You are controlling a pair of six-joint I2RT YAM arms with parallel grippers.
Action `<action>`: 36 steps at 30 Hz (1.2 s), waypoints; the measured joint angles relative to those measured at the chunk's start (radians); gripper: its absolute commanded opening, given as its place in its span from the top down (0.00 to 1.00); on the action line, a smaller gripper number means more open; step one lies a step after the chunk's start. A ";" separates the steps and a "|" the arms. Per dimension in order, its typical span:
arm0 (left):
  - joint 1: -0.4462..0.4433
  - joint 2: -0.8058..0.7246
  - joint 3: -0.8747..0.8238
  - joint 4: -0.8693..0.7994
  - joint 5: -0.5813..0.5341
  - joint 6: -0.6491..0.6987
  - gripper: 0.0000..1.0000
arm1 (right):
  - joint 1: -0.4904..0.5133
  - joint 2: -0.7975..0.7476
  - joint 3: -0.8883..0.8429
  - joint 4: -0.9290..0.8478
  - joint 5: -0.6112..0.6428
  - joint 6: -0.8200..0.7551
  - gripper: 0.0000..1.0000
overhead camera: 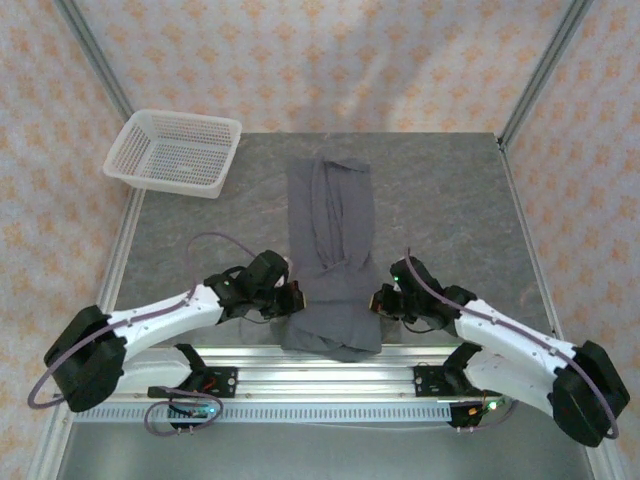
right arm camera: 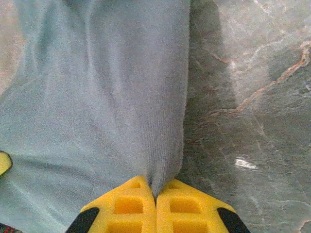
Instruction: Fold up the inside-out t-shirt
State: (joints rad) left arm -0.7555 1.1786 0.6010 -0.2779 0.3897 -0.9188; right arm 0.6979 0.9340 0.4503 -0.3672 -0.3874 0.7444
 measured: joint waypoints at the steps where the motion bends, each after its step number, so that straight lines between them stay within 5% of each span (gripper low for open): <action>1: 0.002 -0.010 0.017 -0.014 -0.010 0.000 1.00 | 0.000 -0.010 0.013 -0.014 0.006 0.000 1.00; 10: 0.149 0.075 0.267 -0.047 -0.069 0.031 1.00 | -0.144 0.199 0.408 -0.066 0.122 -0.117 1.00; 18: 0.356 0.487 0.638 0.054 -0.080 0.107 1.00 | -0.290 0.642 0.853 -0.037 0.124 -0.245 1.00; 28: 0.430 0.842 0.979 0.067 -0.080 0.136 1.00 | -0.359 1.057 1.223 -0.048 0.074 -0.312 1.00; 31: 0.445 0.932 1.032 0.066 -0.081 0.135 0.88 | -0.369 1.163 1.335 -0.082 0.073 -0.331 0.96; 34: 0.459 1.001 1.070 0.058 -0.083 0.134 0.63 | -0.376 1.238 1.414 -0.105 0.062 -0.346 0.69; 36: 0.470 1.037 1.104 0.052 -0.082 0.143 0.52 | -0.384 1.280 1.476 -0.126 0.046 -0.354 0.62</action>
State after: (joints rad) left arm -0.2859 2.2154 1.7050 -0.2256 0.3077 -0.7761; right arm 0.3141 2.2143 1.9259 -0.4934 -0.3416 0.3901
